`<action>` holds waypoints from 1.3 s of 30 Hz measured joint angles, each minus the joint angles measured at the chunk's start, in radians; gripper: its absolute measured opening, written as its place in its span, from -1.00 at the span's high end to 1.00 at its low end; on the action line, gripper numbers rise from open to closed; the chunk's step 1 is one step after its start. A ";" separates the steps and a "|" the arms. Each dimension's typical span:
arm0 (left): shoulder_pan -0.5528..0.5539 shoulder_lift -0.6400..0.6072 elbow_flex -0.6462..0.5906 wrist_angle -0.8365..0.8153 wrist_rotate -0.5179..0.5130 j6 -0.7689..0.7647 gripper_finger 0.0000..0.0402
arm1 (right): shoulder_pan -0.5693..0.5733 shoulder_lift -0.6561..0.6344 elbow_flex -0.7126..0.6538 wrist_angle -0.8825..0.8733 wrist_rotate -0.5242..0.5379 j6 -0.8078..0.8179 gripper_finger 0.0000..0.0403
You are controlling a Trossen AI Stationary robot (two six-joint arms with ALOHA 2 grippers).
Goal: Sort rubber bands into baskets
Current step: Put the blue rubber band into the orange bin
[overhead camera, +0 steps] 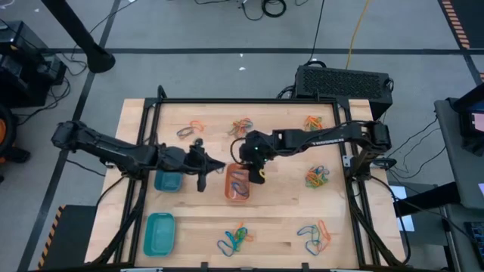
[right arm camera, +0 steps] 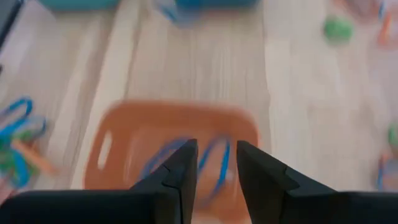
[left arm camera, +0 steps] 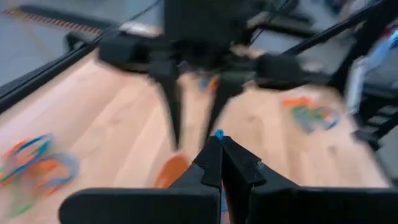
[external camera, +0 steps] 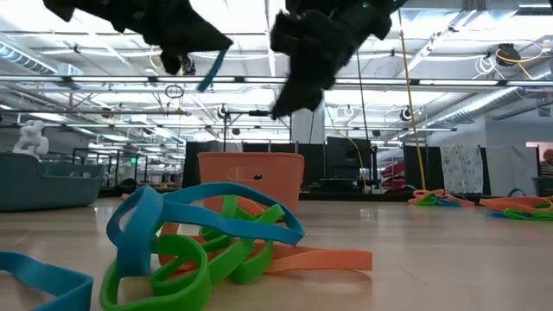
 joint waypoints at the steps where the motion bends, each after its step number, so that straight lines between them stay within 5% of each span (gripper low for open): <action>1: -0.005 0.014 -0.014 0.029 -0.001 -0.008 0.98 | 0.007 -0.004 0.000 -0.038 0.002 0.007 0.48; 7: -0.037 0.179 -0.056 0.273 -0.007 -0.085 0.98 | 0.073 -0.019 0.000 -0.180 -0.007 -0.025 0.48; 14: -0.046 0.363 -0.045 0.365 -0.007 -0.139 0.98 | 0.118 -0.026 -0.002 -0.318 0.031 -0.003 0.48; 21: -0.043 0.452 0.040 0.266 -0.015 -0.149 0.98 | 0.140 -0.096 -0.001 -0.312 0.202 -0.032 0.48; 28: -0.012 0.479 0.115 0.051 -0.019 -0.150 0.95 | 0.141 -0.130 0.000 -0.285 0.203 -0.032 0.48; 39: -0.002 0.467 0.128 0.025 0.006 -0.070 0.45 | 0.141 -0.124 0.000 -0.286 0.201 -0.039 0.48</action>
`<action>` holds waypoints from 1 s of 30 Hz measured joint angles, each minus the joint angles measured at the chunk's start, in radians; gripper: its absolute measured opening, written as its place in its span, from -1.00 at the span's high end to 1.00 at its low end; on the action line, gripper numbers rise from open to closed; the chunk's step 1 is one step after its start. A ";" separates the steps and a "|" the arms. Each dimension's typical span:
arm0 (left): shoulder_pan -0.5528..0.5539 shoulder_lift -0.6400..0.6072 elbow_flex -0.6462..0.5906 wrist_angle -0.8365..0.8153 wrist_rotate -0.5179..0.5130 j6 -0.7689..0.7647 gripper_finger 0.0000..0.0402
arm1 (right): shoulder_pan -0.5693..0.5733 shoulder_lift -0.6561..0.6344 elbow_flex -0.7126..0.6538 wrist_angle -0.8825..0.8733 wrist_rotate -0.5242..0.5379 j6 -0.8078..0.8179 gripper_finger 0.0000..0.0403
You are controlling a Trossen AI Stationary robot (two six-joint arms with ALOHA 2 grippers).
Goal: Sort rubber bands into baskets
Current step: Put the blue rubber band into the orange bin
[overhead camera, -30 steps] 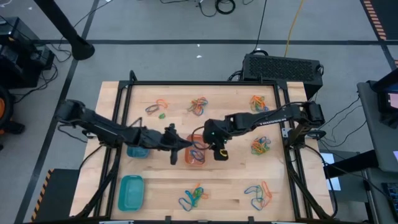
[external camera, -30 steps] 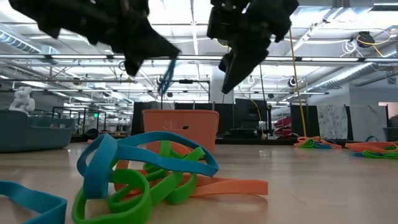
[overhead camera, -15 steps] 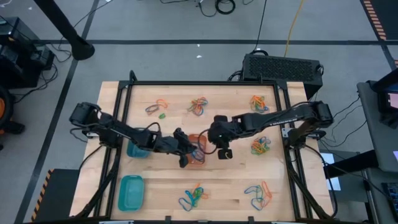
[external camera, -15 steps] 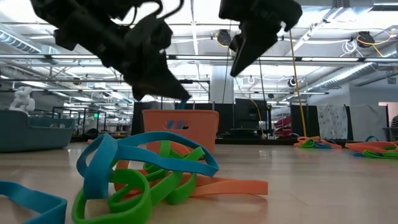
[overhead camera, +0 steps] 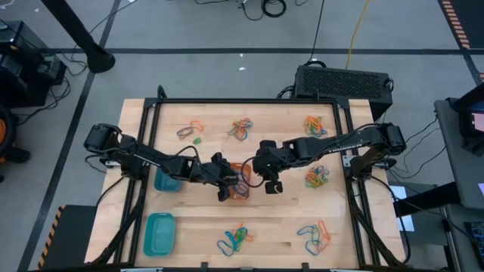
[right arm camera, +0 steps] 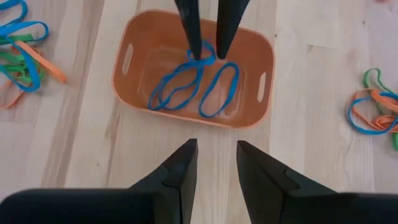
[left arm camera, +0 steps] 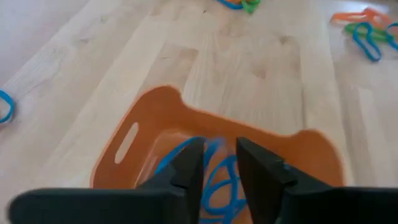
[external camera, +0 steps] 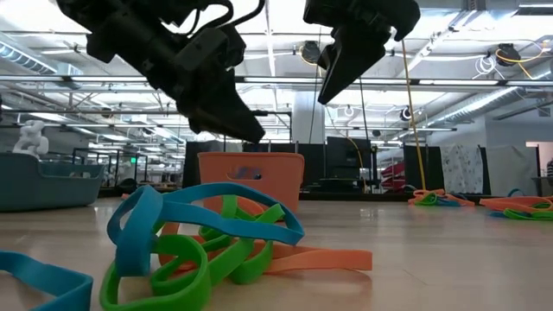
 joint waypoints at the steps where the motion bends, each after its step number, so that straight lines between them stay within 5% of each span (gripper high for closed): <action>1: 0.001 -0.001 0.000 0.001 0.001 0.002 0.41 | 0.000 0.000 0.000 0.000 0.000 0.000 0.48; 8: 0.004 -0.058 0.019 -0.075 0.013 0.099 0.32 | 0.000 0.000 -0.001 0.008 -0.001 0.005 0.48; 13: -0.020 -0.143 0.063 -0.174 0.151 0.149 0.32 | 0.008 0.000 -0.001 0.000 -0.004 0.024 0.48; 20: -0.171 -0.196 0.063 -0.206 0.203 0.142 0.32 | 0.047 0.000 -0.001 0.000 -0.005 0.027 0.48; 30: -0.341 -0.110 0.063 -0.096 0.187 0.124 0.32 | 0.092 0.000 -0.001 0.016 -0.004 0.062 0.48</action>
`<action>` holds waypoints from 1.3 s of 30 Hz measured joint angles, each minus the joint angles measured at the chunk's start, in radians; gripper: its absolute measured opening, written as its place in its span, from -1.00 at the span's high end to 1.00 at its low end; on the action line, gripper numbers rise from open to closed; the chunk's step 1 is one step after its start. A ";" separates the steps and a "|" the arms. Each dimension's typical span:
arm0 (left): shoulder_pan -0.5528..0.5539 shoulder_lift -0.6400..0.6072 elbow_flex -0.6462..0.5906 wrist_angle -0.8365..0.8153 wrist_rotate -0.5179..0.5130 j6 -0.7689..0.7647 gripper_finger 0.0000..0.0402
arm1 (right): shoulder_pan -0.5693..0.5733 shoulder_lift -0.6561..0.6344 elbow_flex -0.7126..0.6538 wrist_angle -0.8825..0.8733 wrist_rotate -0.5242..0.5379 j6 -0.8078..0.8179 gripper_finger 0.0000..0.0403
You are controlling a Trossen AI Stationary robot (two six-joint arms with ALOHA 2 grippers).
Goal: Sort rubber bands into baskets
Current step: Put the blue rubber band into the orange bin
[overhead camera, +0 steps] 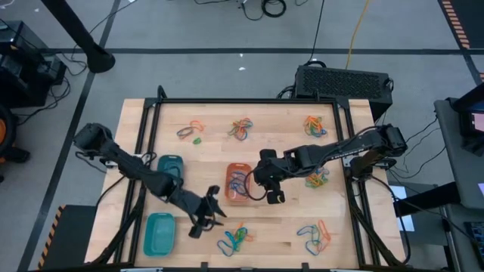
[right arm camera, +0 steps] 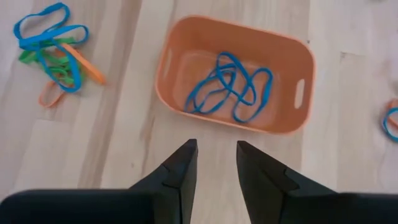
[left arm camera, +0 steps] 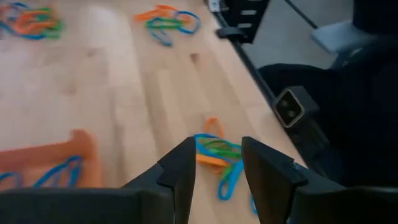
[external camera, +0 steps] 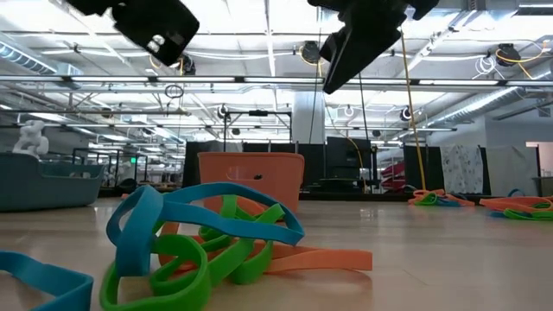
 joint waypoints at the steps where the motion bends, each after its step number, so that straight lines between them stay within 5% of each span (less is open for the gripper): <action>1: -0.013 0.016 0.000 0.011 0.000 0.000 0.32 | 0.004 0.000 0.000 0.006 0.000 0.002 0.48; 18: -0.056 0.332 -0.001 0.192 0.011 -0.054 0.32 | 0.093 0.000 0.000 0.081 0.001 0.093 0.48; 31: -0.058 0.401 -0.001 0.259 0.008 -0.053 0.32 | 0.202 0.000 0.000 0.087 0.006 0.100 0.48; 35: -0.058 0.401 -0.001 0.248 0.008 -0.045 0.45 | 0.202 0.000 0.000 0.092 0.006 0.099 0.48; 39: -0.054 0.401 -0.001 0.229 0.012 -0.045 0.79 | 0.202 0.000 0.000 0.100 0.006 0.099 0.48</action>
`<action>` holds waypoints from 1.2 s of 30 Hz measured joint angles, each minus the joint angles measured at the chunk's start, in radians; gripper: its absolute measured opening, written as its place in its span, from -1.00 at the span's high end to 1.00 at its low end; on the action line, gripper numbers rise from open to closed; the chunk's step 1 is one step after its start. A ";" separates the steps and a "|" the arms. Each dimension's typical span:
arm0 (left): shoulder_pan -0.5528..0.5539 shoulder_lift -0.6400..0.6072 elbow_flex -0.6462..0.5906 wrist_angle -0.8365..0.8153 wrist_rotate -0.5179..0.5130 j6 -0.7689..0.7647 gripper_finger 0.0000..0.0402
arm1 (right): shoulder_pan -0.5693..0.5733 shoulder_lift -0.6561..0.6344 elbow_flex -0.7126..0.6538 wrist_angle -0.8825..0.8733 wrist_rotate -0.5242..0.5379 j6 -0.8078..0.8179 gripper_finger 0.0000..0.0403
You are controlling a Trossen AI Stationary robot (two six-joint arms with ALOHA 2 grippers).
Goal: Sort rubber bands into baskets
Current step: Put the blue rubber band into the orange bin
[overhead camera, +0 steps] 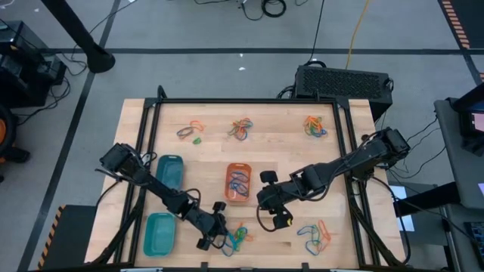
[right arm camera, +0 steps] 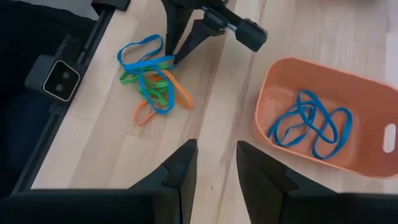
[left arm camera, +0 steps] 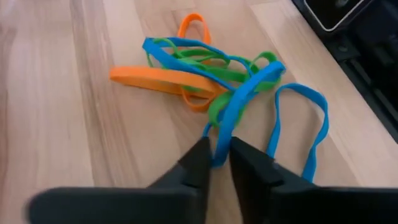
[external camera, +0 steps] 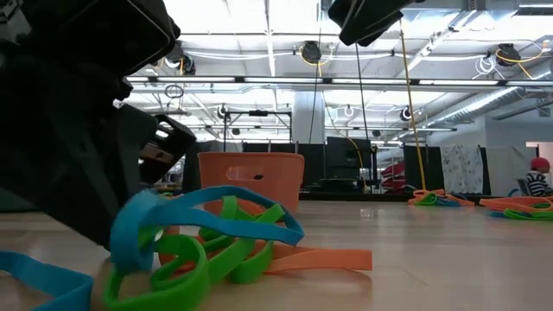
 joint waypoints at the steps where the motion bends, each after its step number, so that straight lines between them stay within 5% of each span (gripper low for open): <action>1: 0.000 0.000 0.000 0.001 0.000 0.000 0.88 | 0.000 0.000 0.000 0.003 0.000 0.000 0.48; 8: 0.001 -0.026 0.000 0.002 0.000 0.001 0.97 | 0.000 0.000 0.000 0.011 0.000 0.006 0.48; 24: 0.002 -0.318 0.000 -0.106 -0.018 0.132 0.99 | 0.000 0.000 0.000 0.006 -0.001 0.014 0.48; 36: 0.127 -0.376 0.000 -0.300 -0.225 0.126 0.99 | 0.000 0.000 0.000 0.003 0.001 -0.028 0.48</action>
